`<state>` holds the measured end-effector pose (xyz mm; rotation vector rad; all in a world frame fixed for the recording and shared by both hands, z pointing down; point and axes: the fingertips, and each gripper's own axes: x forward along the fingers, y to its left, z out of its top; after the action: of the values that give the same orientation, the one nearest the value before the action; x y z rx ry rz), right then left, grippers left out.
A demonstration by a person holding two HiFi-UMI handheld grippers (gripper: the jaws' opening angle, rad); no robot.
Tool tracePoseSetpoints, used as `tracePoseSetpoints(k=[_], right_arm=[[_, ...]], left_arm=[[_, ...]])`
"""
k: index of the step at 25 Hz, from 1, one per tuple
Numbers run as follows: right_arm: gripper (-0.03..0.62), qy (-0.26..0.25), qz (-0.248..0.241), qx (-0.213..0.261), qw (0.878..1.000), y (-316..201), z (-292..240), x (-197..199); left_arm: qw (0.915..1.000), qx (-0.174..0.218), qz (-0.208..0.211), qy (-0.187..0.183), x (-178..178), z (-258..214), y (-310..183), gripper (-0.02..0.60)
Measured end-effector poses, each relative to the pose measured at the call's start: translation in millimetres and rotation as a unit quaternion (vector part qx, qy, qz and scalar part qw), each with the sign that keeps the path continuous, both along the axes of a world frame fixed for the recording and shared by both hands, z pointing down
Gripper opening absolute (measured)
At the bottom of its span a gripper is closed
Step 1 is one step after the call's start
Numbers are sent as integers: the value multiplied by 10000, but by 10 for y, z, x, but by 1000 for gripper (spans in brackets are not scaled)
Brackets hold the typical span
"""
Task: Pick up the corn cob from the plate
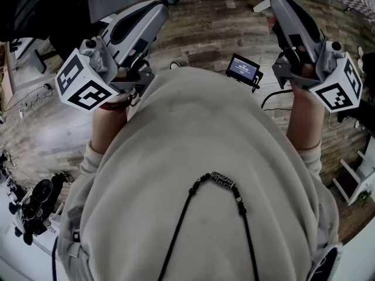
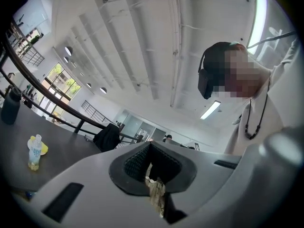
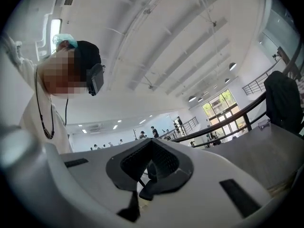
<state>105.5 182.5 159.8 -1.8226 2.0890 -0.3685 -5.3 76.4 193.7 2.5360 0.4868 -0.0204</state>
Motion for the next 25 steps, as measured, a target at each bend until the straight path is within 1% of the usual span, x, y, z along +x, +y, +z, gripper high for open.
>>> tracePoseSetpoints(k=[4, 9, 11, 13, 16, 18, 20, 25], right_arm=[[15, 103, 75, -88, 9999, -204, -49, -94], [15, 290, 125, -153, 9994, -350, -413, -329], [15, 337, 112, -154, 9993, -397, -478, -411], [15, 364, 72, -148, 9992, -423, -432, -503], [15, 364, -1, -161, 9992, -386, -192, -646], [15, 383, -106, -162, 9991, -378, -86, -668], [15, 424, -212, -159, 9987, -399, -83, -593], [15, 492, -508, -171, 9974, -540, -301, -632]], left_arm=[[9998, -47, 174, 83, -20, -5, -179, 2], [9991, 6, 350, 246, -225, -326, -276, 2], [9988, 64, 407, 263, -308, -360, -273, 2], [9986, 121, 439, 257, -403, -295, -245, 2], [9985, 219, 457, 213, -574, -60, -128, 2], [9987, 274, 407, 166, -626, 63, -69, 2], [9991, 301, 290, 118, -587, 103, -59, 2], [9997, 222, -34, 61, -708, -48, -137, 2]])
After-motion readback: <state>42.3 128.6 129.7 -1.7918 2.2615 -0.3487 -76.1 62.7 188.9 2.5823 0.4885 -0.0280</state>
